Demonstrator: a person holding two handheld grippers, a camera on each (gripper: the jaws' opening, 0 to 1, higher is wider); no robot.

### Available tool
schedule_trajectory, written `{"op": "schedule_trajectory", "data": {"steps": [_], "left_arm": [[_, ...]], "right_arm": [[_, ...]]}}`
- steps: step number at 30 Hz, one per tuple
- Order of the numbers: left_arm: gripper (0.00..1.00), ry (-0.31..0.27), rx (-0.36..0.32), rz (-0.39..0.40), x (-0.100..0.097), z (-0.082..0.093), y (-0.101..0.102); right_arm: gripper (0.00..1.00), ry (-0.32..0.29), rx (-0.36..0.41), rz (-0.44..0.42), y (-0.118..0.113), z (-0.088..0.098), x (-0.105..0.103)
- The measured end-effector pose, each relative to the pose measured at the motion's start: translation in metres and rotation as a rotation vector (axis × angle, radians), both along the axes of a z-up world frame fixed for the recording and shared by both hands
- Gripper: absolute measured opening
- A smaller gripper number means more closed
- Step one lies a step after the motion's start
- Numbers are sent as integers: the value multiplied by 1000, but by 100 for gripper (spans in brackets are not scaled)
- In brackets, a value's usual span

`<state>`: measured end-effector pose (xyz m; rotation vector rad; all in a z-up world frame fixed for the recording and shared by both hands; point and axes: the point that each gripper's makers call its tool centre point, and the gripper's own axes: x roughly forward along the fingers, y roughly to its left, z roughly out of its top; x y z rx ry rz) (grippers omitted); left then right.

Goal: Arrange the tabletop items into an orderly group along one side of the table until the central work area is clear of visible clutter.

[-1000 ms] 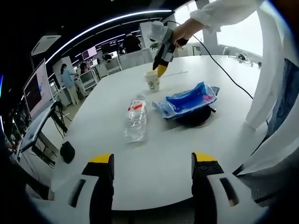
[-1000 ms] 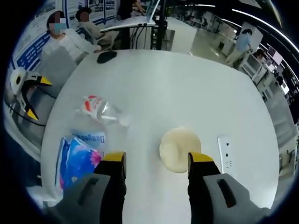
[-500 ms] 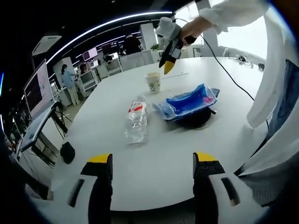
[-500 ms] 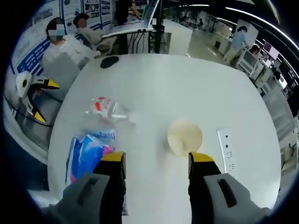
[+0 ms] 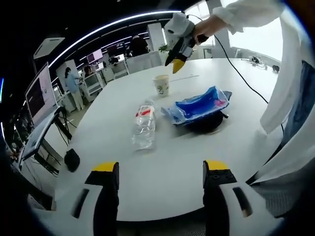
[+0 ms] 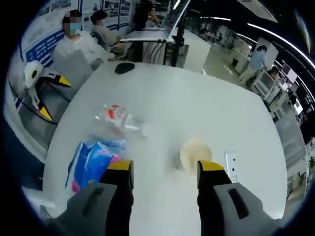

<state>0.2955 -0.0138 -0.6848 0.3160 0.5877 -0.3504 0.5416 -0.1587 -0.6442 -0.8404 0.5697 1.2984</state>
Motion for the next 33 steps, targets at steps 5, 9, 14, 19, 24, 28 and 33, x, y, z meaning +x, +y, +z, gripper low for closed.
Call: {"op": "schedule_trajectory", "data": {"steps": [5,9,14,19,24,28,33], "left_arm": [[70,-2,0,-5,0,0,-1],[69,-1,4,-6,0,0,0],[69,5,2,-6,0,-1,0],[69,7,-32,-3,0,0,-3],[68,16,-20,-14,-2,-2,-4],[66,33,-14,-19,-4,-6,-5],[65,39,-9,-22,-5,-8,-5]], "right_arm": [[55,-126,-140,193,1,-15,-12],[55,-93,-122,185,9,-19,-19],[52,-97,-120,220,20,-19,-23],[50,-84,-122,257,35,-23,-26],[48,-76,-150,298,47,-38,-29],[46,-85,-172,330,57,-48,-30],[45,-78,-155,364,75,-52,-35]]}}
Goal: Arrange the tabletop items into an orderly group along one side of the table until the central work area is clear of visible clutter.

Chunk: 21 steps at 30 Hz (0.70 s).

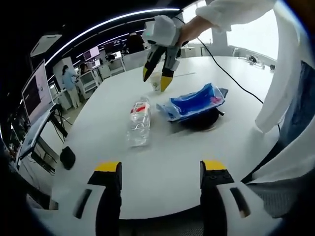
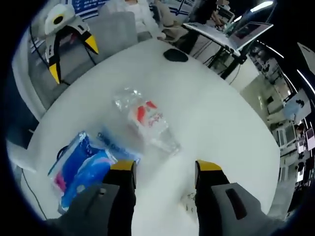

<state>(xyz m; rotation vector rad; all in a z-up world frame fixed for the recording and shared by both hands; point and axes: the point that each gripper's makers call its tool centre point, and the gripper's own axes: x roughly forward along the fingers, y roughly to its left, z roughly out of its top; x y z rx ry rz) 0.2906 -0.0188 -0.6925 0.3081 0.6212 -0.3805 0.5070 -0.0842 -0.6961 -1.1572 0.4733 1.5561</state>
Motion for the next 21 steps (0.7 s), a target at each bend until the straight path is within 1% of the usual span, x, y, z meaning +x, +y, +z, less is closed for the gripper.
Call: {"op": "schedule_trajectory", "data": {"steps": [3,5,7,10,13,14,16,17,18,19,21], "left_arm": [[64,1,1,7,0,0,1],[60,1,2,16,0,0,3],[55,3,-1,24,-1,1,5],[56,7,-6,32,-1,0,6],[54,13,-6,32,-1,-2,6],[54,14,-4,33,-1,-2,6],[54,12,3,36,-1,-2,7],[53,11,4,37,-1,-1,8],[52,12,2,39,-1,-1,8],[52,13,2,40,-1,-2,8],[52,14,3,41,-2,-2,8]], "right_arm": [[44,4,-8,4,4,-5,2],[40,-4,-44,-1,5,-10,6],[38,-15,-43,17,9,-13,7],[39,-4,-47,34,15,-18,7],[39,-31,-88,116,20,-25,5],[39,-52,-100,145,22,-28,5],[38,-42,-84,142,29,-30,4],[38,-22,-79,131,32,-31,3],[38,-17,-80,130,33,-33,3],[39,-17,-93,135,33,-35,4],[39,-37,-115,153,32,-40,5]]}}
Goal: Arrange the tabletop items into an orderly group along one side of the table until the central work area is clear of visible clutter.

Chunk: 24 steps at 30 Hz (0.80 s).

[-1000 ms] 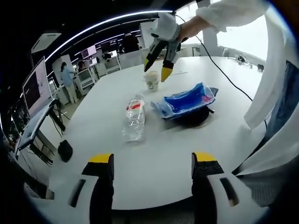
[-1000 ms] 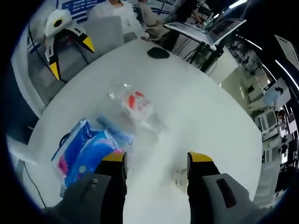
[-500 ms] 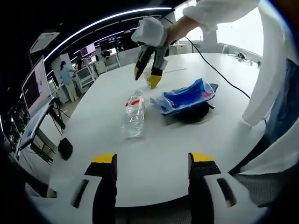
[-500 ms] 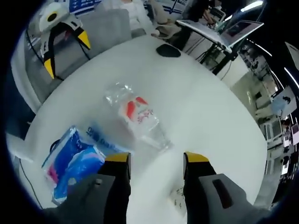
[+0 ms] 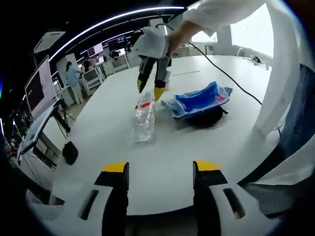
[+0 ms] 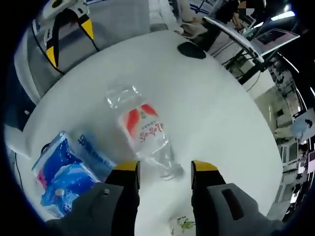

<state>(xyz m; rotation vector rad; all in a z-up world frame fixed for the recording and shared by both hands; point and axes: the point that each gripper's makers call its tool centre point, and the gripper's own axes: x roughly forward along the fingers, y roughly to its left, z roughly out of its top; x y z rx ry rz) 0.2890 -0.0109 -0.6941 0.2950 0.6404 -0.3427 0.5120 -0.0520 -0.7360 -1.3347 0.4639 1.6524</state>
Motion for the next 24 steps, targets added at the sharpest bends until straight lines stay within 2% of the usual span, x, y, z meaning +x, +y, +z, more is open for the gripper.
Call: {"op": "schedule_trajectory", "data": {"steps": [7,11,16,24], "left_arm": [[50,6,17,1,-1,-1,1],[51,7,13,6,-1,-2,2],[50,7,15,16,-1,-2,4],[49,11,34,18,-2,-3,6]], "right_arm": [[32,23,-38,71,-3,-13,-6],[32,2,-68,68,-2,-19,-1],[33,-26,-87,123,-1,-26,-2],[26,-14,-128,173,-4,-30,-3]]}}
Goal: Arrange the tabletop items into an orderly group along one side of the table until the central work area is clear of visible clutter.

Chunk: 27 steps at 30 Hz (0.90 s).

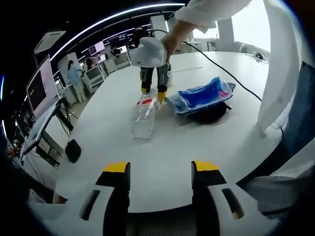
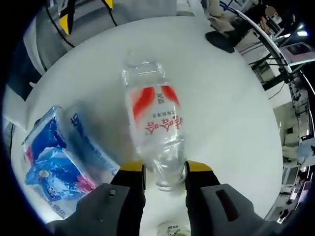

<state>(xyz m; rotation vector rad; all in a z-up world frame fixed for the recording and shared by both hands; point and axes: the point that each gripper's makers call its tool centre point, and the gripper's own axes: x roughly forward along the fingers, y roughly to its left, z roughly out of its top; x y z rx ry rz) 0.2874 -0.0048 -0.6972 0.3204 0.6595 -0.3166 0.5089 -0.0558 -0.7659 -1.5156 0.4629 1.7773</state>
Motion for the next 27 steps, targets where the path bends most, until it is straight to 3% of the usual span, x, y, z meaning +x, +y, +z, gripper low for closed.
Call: {"op": "schedule_trajectory", "data": {"steps": [1,4,9,16,20,24,27], "left_arm": [[49,-1,-1,3,0,0,1],[49,-1,3,8,0,1,2],[49,-9,6,18,1,2,5],[51,-2,5,22,1,1,5],[52,-11,-7,36,3,3,7],[52,-9,2,16,2,3,4],[53,-5,4,5,2,2,2]], "right_arm": [[23,-4,-17,39,-4,-1,-1],[21,15,-12,12,-7,0,-2],[20,-3,-6,4,-8,2,-4],[19,-75,14,48,-6,24,-8],[19,-66,16,31,-6,42,-18],[19,-105,23,58,-4,56,-26],[19,-90,29,35,-4,63,-34]]}}
